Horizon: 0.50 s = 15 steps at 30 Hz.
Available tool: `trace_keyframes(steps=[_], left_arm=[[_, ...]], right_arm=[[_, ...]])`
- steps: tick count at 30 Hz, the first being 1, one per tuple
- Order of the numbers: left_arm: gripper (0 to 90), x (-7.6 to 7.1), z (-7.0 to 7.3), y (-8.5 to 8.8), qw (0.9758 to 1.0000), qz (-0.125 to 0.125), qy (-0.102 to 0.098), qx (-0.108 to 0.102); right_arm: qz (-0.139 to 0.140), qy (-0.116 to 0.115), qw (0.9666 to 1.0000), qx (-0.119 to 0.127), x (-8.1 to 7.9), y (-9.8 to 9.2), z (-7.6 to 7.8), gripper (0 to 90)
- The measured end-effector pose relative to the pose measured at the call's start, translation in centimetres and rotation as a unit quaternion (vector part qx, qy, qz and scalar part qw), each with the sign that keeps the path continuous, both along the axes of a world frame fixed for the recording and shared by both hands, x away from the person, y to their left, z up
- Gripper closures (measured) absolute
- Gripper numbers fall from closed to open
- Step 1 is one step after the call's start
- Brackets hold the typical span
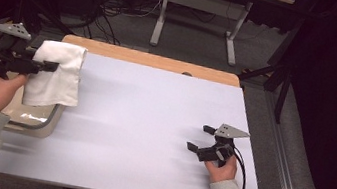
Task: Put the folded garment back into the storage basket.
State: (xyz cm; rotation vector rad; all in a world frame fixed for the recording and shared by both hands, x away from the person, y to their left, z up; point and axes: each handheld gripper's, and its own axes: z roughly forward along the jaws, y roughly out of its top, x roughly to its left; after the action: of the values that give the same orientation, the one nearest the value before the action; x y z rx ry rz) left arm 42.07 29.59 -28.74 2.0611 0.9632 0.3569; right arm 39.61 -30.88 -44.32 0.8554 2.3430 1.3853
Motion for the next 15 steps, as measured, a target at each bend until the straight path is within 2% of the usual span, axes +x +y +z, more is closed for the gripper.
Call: trace_keyframes(steps=[15], left_arm=[[62.5, -0.9, -0.1, 2.9, 0.9997, 0.004, 0.02, 0.016]], right_arm=[[0.006, 0.003, 1.0, 0.0, 0.0, 0.1, 0.0, 1.6]])
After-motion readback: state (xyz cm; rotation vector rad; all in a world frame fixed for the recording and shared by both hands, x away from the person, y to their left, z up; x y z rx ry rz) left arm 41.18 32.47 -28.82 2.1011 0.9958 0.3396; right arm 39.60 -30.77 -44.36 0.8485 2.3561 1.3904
